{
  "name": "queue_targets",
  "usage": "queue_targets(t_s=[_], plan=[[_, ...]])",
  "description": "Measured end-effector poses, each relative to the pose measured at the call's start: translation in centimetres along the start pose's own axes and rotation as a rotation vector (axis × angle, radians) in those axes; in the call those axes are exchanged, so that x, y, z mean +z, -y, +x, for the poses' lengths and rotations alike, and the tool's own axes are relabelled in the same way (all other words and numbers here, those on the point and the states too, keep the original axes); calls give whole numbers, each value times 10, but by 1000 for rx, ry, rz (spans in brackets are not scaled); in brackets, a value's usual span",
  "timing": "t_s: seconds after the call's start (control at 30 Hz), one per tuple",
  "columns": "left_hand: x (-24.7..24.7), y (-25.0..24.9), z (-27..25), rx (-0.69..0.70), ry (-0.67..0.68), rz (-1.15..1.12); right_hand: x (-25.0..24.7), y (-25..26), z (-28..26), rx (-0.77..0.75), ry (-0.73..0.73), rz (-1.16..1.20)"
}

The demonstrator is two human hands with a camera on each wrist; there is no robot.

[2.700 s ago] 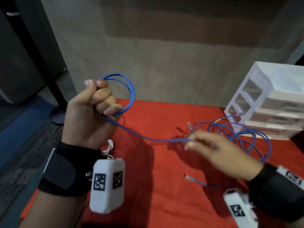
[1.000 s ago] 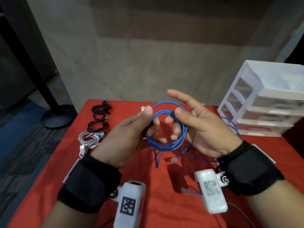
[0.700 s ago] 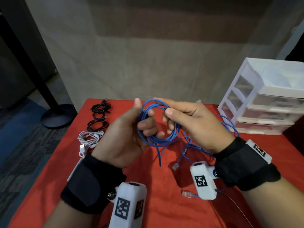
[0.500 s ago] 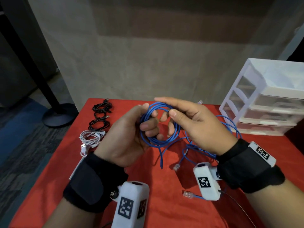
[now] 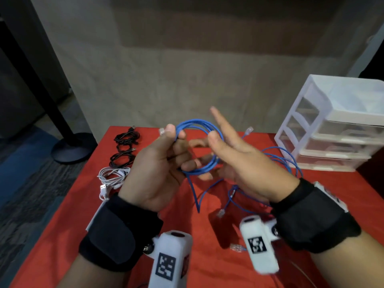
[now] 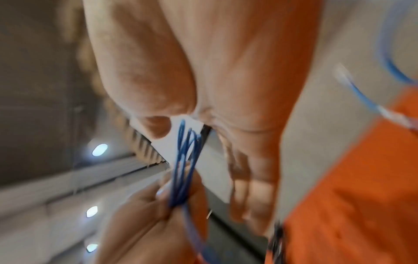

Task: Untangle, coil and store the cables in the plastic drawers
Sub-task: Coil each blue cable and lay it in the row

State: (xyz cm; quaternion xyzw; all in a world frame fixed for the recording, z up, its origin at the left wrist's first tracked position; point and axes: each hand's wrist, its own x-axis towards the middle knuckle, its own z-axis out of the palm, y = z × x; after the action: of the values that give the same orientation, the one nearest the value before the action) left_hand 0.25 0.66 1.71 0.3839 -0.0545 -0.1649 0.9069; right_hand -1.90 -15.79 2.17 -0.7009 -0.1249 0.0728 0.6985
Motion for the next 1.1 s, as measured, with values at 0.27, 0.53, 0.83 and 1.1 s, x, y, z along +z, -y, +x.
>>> queue_targets(t_s=[0.27, 0.53, 0.83, 1.1], plan=[[-44, -50, 9, 296, -155, -20, -4, -58, -23, 20, 213, -640], [-86, -67, 21, 450, -460, 11, -110, -35, 4, -97, -234, -1240], [-78, -48, 26, 390, -400, 91, -163, 27, -12, -81, -490, -1160], [-44, 3, 29, 215, -268, 179, -133, 77, -12, -167, -514, -665]])
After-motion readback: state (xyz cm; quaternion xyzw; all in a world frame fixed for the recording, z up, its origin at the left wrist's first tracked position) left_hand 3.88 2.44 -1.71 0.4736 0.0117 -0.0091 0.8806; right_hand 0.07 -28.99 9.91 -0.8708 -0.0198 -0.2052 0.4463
